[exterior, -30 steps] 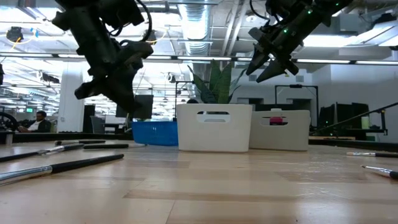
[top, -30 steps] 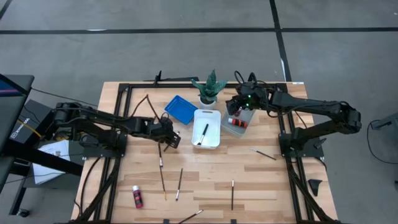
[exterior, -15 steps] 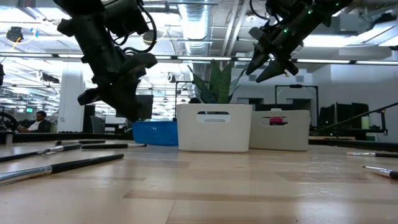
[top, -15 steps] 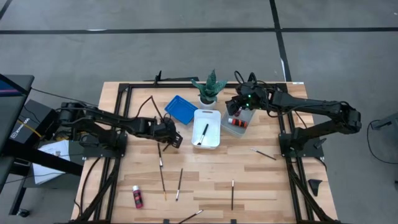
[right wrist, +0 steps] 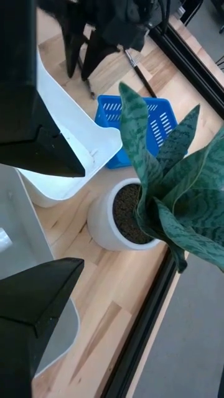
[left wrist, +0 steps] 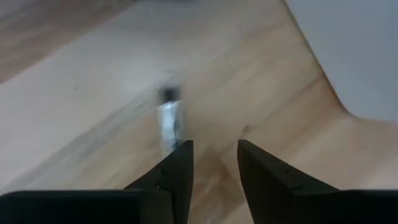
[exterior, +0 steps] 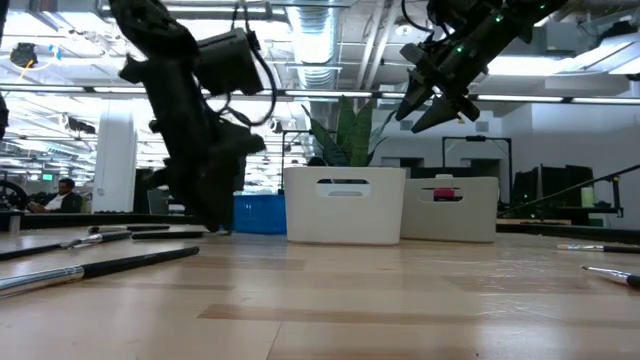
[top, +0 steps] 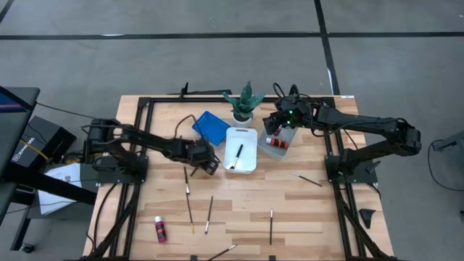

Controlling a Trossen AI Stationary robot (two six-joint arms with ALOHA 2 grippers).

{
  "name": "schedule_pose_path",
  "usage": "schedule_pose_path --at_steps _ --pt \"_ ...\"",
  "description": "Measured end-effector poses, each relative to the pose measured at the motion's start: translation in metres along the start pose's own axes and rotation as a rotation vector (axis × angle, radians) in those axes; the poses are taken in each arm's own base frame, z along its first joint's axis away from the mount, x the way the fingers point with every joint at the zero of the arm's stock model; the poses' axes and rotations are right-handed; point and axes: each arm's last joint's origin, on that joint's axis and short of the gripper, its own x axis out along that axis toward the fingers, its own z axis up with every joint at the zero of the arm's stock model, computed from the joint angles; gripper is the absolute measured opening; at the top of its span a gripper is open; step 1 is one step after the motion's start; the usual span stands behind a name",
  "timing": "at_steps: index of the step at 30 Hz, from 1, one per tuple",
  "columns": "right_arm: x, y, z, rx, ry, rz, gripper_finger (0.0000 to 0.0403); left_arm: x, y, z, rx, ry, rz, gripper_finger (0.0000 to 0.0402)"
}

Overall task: Pick & Place Paint Supplies
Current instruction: Put the large black paint brush into the white bin

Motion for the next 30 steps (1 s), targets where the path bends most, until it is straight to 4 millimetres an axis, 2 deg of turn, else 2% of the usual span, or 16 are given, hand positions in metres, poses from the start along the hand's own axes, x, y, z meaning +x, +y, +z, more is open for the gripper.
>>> schedule_pose_path --at_steps 5,10,13,16,20,24,30 --pt "0.0 0.0 -0.001 0.002 0.007 -0.003 0.0221 0.0 -0.008 0.007 0.007 -0.012 0.038 0.0101" --pt "0.0 -0.001 -0.001 0.001 0.013 -0.006 0.0221 -0.024 -0.013 0.02 -0.055 -0.069 -0.045 0.0099" --pt "0.0 -0.001 -0.001 0.001 0.014 -0.007 0.0221 -0.039 -0.004 0.028 -0.167 -0.082 -0.05 0.0101" --pt "0.0 -0.001 -0.001 0.001 0.014 -0.007 0.0221 -0.044 0.011 0.037 -0.238 -0.076 -0.002 0.0101" --pt "0.0 -0.001 -0.001 0.001 0.012 -0.006 0.0221 -0.033 0.027 0.046 -0.243 0.002 0.028 0.0101" --pt "0.0 -0.001 -0.001 0.001 0.01 -0.005 0.0221 -0.022 0.035 0.05 -0.249 0.034 0.06 0.0101" --pt "0.0 -0.001 -0.001 0.001 0.01 -0.004 0.0221 -0.01 0.03 0.049 -0.215 0.047 0.049 0.0102"
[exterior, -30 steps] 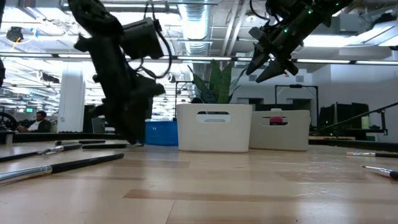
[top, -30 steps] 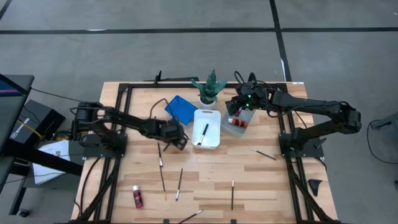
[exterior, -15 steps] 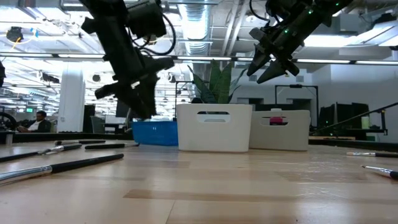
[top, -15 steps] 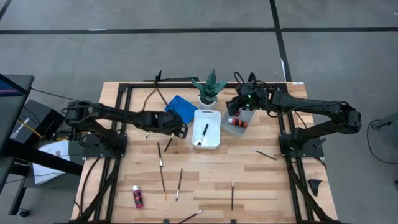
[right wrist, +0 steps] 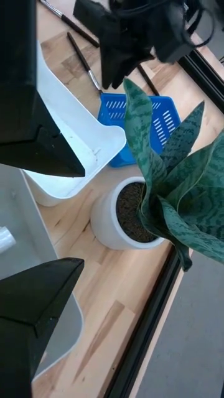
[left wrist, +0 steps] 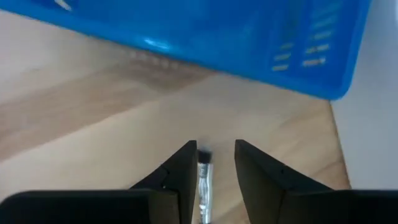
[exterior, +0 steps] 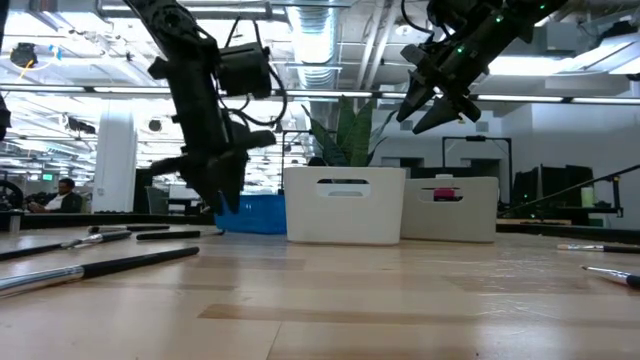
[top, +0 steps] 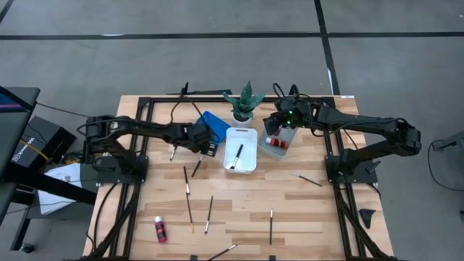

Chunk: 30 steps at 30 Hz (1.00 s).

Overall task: Pick & Place Paint Supplies
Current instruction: Put the large black paint brush into the white bin

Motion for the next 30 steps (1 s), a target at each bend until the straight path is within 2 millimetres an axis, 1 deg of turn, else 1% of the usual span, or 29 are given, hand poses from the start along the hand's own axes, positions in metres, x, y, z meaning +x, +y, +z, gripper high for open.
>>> schedule_pose_path --at_steps 6,8,30 --pt "0.0 0.0 0.0 -0.003 0.001 -0.001 0.0221 0.013 -0.003 -0.008 0.028 0.033 0.039 0.0102" --pt "0.0 0.0 0.0 -0.003 0.002 -0.001 0.0221 0.015 -0.005 -0.01 0.034 0.013 0.039 0.0102" --pt "0.0 0.0 -0.001 -0.02 0.013 0.001 0.0221 0.017 -0.006 -0.01 0.038 -0.032 0.068 0.0102"
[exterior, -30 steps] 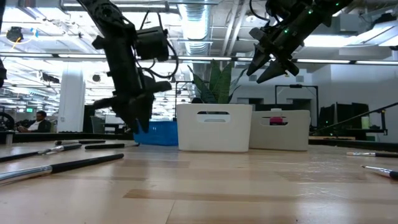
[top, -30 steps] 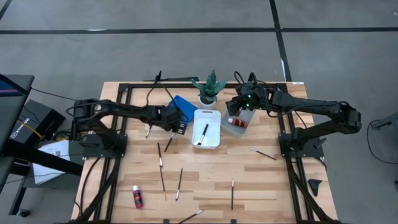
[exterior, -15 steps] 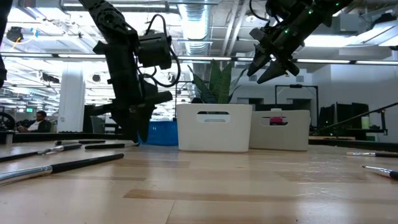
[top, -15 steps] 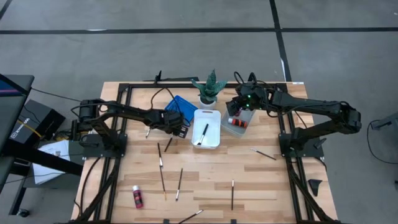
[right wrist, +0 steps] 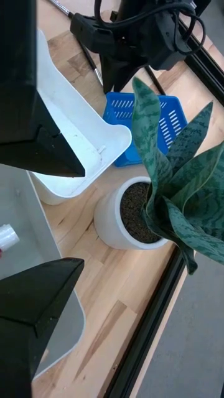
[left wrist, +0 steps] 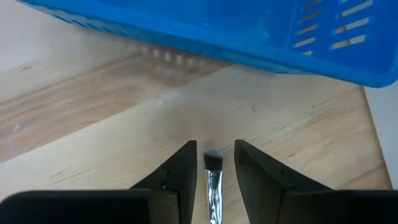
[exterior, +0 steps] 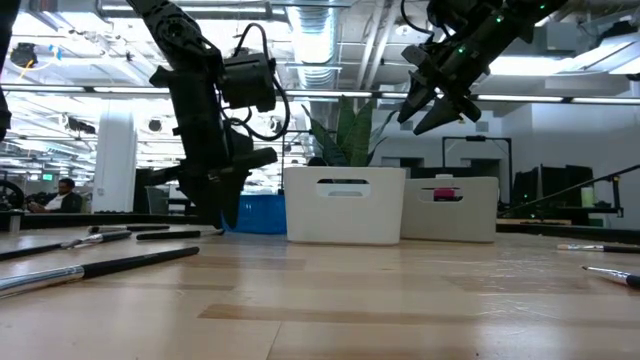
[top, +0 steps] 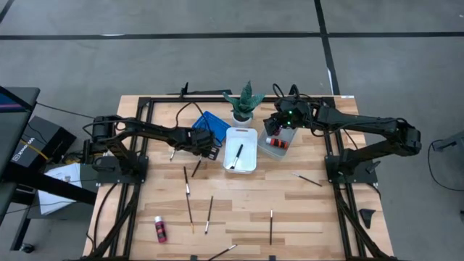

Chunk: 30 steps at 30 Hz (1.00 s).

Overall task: Pick & Place Paint Supplies
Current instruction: Put the large black paint brush into the white bin

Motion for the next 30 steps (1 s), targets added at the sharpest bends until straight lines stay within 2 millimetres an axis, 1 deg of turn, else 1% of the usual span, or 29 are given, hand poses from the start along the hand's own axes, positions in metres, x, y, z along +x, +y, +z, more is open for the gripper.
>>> schedule_pose_path --at_steps 18,23,30 --pt "0.0 0.0 0.0 0.0 0.0 0.0 0.0221 -0.0002 -0.0014 -0.0023 0.013 0.001 -0.004 0.0101" --pt "0.0 0.0 0.0 0.0 0.0 0.001 0.0221 0.0039 0.0034 -0.007 0.016 0.01 0.01 0.0101" --pt "0.0 0.0 0.0 0.0 0.0 0.001 0.0221 0.0055 0.0051 -0.0083 0.017 -0.002 0.016 0.0101"
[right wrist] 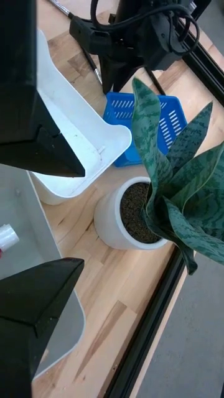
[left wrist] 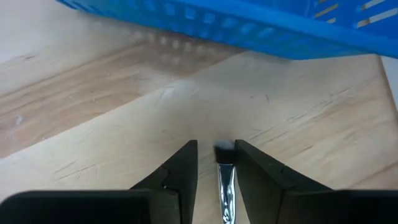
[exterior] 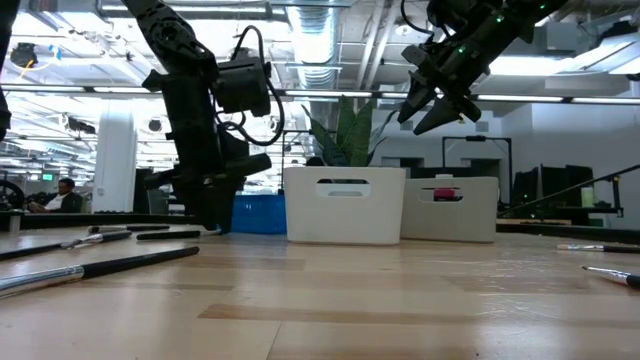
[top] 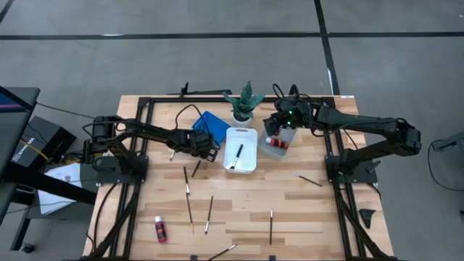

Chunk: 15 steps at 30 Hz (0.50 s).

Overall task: Pick & Place Paint Supplies
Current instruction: Put the large black paint brush into the white bin

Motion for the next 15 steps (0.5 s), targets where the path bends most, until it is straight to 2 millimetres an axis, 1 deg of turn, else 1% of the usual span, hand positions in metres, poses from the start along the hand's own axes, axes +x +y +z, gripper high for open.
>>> schedule_pose_path --at_steps 2,4,9,15 --pt "0.0 0.0 0.0 0.0 0.001 0.0 0.0221 0.0001 0.0002 -0.0001 0.0 0.0 0.001 0.0095" --pt "0.0 0.0 0.0 0.0 0.001 0.0 0.0221 0.0 0.0004 -0.0002 0.0 -0.001 0.004 0.0082" --pt "0.0 0.0 -0.0001 0.0 0.001 0.0 0.0221 0.0002 0.0013 -0.0005 0.002 0.001 0.012 0.0012" --pt "0.0 0.0002 -0.0006 -0.001 0.011 0.012 0.0221 -0.0001 0.0001 -0.0004 0.001 0.015 -0.012 0.0002"
